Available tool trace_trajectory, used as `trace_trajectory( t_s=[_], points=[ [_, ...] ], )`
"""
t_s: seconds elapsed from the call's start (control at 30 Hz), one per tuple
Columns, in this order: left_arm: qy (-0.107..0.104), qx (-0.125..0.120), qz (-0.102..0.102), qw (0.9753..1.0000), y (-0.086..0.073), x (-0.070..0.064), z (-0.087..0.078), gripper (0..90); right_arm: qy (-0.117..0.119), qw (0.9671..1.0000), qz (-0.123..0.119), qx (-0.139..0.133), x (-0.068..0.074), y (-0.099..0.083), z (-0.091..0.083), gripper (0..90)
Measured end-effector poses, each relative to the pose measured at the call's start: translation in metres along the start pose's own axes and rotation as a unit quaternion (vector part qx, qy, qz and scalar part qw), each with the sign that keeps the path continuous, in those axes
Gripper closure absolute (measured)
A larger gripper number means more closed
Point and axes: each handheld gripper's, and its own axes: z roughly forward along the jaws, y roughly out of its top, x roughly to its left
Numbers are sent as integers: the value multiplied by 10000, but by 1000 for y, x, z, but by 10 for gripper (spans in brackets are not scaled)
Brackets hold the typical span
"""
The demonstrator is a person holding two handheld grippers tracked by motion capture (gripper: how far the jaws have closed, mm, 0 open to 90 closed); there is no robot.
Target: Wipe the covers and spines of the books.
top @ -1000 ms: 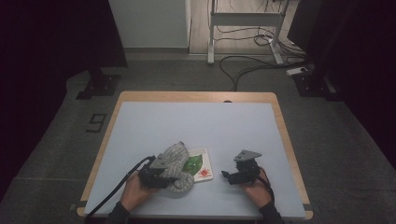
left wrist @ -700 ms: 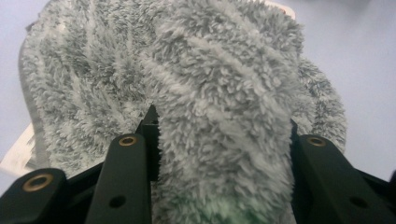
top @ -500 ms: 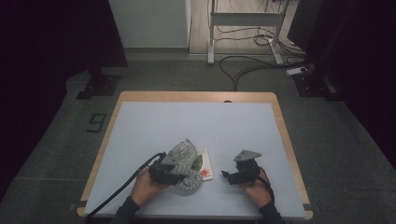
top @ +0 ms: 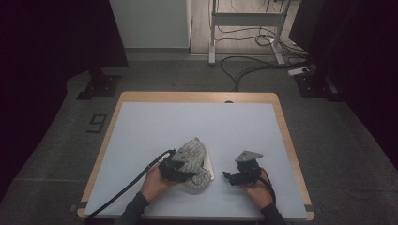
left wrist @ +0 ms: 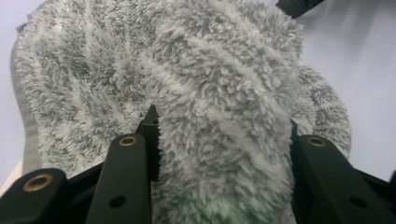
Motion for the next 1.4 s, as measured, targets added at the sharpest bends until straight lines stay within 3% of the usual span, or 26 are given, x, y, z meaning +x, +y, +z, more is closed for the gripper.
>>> trace_trajectory(
  t_s=[0.97, 1.2, 1.4],
  points=[
    [-249, 1, 260, 9994, 44, -13, 41, 553, 15, 10000, 0, 7, 0, 0, 0, 121],
    [-294, -24, 263, 9992, 45, -11, 41, 552, 16, 10000, 3, 5, 0, 0, 0, 121],
    [-368, -178, 59, 9991, 48, -2, 30, 549, 4, 10000, 8, -5, 0, 0, 0, 122]
  ],
)
